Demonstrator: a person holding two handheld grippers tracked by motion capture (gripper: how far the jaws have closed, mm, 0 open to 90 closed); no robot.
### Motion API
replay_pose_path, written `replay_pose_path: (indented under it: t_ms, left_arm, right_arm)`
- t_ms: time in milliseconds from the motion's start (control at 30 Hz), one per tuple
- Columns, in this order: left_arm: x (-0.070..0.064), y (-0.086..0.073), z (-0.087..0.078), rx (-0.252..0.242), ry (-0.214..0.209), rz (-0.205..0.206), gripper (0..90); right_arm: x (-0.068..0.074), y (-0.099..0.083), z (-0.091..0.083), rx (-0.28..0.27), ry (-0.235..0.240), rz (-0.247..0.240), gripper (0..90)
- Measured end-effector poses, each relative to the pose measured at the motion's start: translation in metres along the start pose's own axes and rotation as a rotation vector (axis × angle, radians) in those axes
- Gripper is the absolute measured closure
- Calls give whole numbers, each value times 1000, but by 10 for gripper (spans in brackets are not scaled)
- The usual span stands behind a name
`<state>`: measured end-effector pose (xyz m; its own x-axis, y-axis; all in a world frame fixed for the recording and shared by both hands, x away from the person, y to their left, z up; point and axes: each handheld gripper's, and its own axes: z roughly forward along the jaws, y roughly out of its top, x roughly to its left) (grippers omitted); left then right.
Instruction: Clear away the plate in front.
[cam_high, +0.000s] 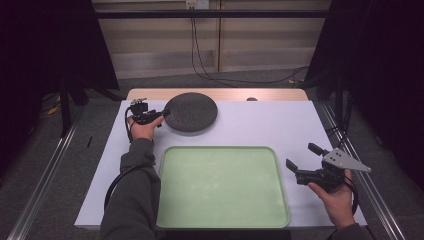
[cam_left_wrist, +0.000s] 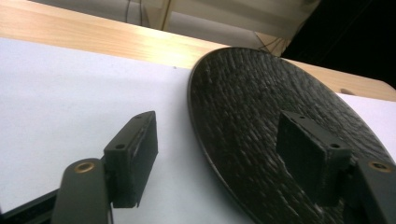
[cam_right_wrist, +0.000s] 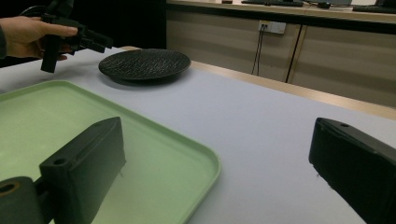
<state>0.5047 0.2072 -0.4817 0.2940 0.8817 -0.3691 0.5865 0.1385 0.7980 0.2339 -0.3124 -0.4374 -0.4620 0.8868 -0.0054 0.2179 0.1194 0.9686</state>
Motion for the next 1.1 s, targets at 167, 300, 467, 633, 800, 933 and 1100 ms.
replay_pose_path:
  t_ms: [167, 300, 467, 633, 800, 933, 1100]
  left_arm:
    - [4, -2, 3, -9, 12, -30, 310]
    - [6, -4, 5, -4, 3, -61, 357]
    - [8, -8, 10, -2, -25, -92, 455]
    - [8, -8, 11, 4, -27, -109, 533]
    - [8, -9, 14, 24, -43, -154, 627]
    - [7, -12, 17, 44, -55, -216, 645]
    - [4, -15, 22, 77, -62, -269, 667]
  right_arm:
    - [0, 0, 0, 0, -5, 6, 34]
    - [-1, 0, 0, -2, -9, 4, 34]
    - [-2, 0, -1, -2, -10, 9, 35]
    - [-1, 0, 0, 1, -3, 2, 36]
    - [-2, 0, -1, 2, -2, 3, 37]
    - [-1, 1, -1, -13, -5, 15, 47]
    - [-3, 0, -1, -7, -1, 10, 44]
